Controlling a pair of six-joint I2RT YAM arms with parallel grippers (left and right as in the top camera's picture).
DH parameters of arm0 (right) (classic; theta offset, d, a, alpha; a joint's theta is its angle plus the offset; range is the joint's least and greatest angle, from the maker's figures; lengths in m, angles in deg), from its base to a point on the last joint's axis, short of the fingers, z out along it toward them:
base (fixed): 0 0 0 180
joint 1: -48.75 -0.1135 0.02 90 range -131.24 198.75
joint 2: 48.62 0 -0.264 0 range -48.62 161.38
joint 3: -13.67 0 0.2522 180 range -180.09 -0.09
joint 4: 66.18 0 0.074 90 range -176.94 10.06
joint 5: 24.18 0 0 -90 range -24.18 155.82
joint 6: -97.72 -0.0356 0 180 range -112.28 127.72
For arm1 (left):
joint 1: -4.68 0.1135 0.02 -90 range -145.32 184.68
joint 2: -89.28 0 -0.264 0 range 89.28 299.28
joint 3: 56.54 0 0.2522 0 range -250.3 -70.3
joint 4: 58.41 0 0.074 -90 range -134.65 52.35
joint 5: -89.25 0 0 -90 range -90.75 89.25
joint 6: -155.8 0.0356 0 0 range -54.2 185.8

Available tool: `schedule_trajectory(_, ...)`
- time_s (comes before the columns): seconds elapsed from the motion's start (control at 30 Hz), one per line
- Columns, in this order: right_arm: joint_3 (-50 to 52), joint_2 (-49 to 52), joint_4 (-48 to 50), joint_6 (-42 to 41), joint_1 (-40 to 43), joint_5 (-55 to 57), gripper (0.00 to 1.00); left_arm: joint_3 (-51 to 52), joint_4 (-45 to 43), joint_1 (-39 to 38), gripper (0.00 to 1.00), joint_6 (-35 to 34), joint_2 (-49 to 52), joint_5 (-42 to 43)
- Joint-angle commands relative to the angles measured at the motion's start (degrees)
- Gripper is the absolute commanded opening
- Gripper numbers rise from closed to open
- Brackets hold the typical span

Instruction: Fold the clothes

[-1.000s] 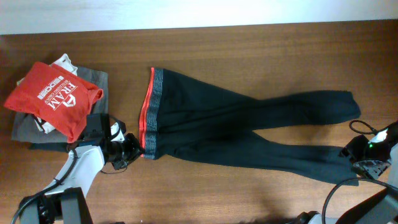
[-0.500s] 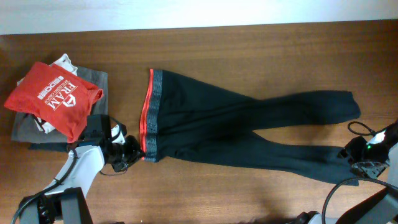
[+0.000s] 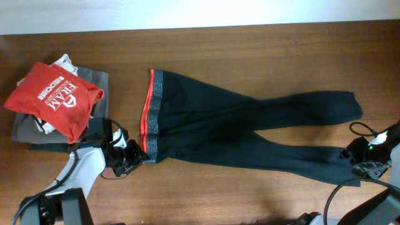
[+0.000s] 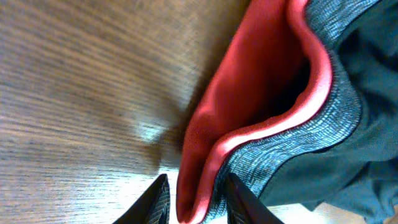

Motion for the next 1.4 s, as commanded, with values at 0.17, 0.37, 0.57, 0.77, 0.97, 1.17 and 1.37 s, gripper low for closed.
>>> schedule_trajectory(0.17,0.57,-0.37,-0.22,-0.2,-0.15,-0.15,0.57,1.6,-1.38,-1.09,0.29,-0.13,-0.13,1.25)
schedule_trajectory(0.37,0.57,-0.37,-0.24,-0.2,-0.15,-0.13,0.57,1.6,-3.3,-2.82,0.05,-0.17,-0.13,1.27)
schedule_trajectory(0.57,0.57,-0.37,0.2,-0.22,-0.13,-0.11,0.57,1.53,-3.5,0.72,0.0,-0.04,-0.26,1.22)
schedule_trajectory(0.77,0.57,-0.37,0.42,-0.24,-0.13,-0.11,0.57,1.22,-3.52,5.53,0.0,0.79,-0.98,1.88)
schedule_trajectory(0.97,1.18,-0.37,0.46,-1.79,-0.09,-0.39,0.57,1.2,-3.91,5.73,0.0,0.79,-0.98,3.41)
schedule_trajectory(1.17,8.41,-0.37,5.81,-3.32,-0.09,-0.33,0.61,0.83,-5.14,5.73,0.0,0.76,-0.98,4.52)
schedule_trajectory(1.37,15.87,-0.33,14.03,-7.78,0.72,0.33,0.6,0.81,-4.52,5.73,0.0,0.81,-1.01,4.68)
